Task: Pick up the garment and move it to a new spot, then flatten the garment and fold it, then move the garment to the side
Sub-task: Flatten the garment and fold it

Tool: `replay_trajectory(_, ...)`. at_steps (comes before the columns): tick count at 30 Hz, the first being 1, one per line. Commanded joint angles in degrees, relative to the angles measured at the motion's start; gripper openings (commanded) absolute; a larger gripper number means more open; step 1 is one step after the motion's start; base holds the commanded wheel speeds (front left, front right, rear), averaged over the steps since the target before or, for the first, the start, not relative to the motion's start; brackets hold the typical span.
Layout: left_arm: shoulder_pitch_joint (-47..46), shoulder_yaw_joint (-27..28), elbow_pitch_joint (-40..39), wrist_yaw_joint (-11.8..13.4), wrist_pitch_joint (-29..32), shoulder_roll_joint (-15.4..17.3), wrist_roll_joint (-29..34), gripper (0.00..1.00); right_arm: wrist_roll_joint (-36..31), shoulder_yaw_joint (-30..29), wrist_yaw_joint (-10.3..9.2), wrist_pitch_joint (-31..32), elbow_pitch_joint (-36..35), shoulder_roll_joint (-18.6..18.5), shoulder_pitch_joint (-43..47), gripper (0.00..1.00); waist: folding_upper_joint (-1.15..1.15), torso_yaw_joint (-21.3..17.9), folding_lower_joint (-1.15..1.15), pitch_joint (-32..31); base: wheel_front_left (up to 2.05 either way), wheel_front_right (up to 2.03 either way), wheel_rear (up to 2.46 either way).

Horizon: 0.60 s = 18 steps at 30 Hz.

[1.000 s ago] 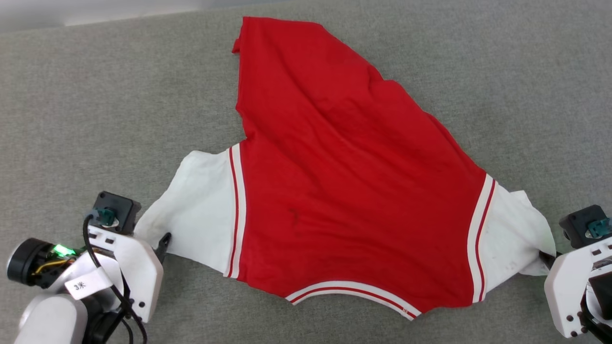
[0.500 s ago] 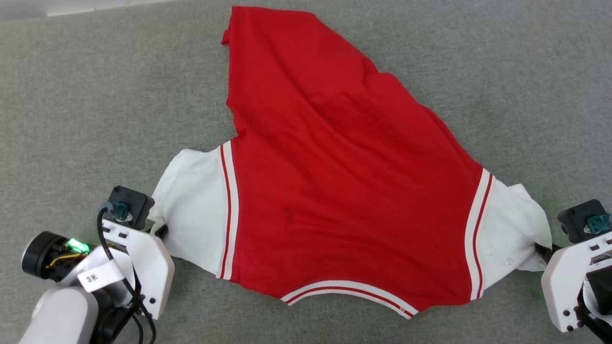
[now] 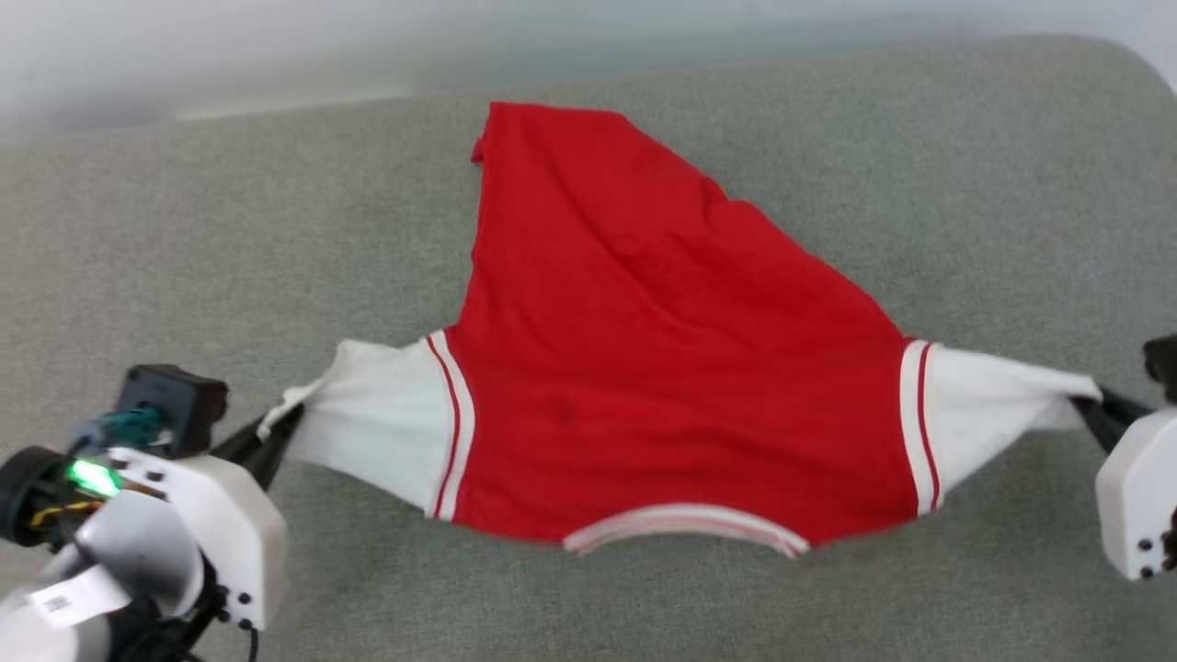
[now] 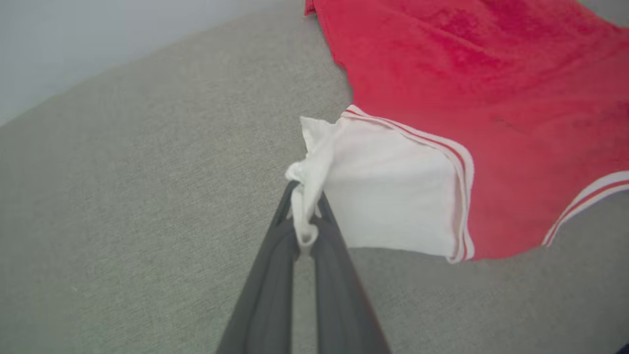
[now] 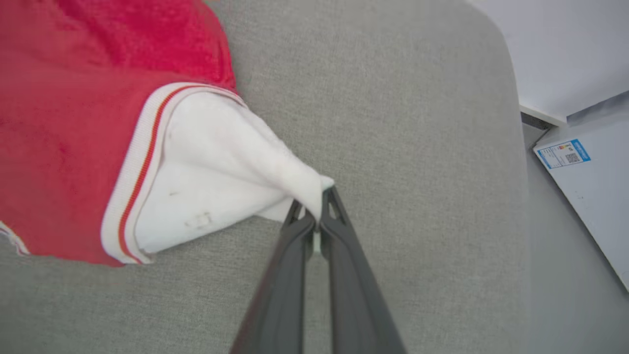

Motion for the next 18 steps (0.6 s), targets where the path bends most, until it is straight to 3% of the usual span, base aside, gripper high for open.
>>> replay_trajectory(1,0.7,1.6,-2.2,0.1,-0.8,0.7,-1.1,0.00,1.4,-0.7,-0.06,-0.3,-1.3,-0.7,-1.7,0.00,0.00,0.5,0.00,-1.9,0.00,0.00,0.00)
replay_trajectory(11,-4.4,13.1,-12.9,-0.5,-5.4,4.0,-9.2,0.00,5.0,-3.9,-0.07,0.6,-7.9,-4.7,-13.3,0.00,0.00,0.1,0.00,-5.8,0.00,0.00,0.00)
replay_trajectory(18,-13.9,18.6,-14.5,-0.5,-7.3,7.5,-11.7,0.00,7.7,-3.7,-0.06,1.4,-12.5,-2.8,-25.3,0.00,0.00,-0.4,0.00,-6.7,0.00,0.00,0.00)
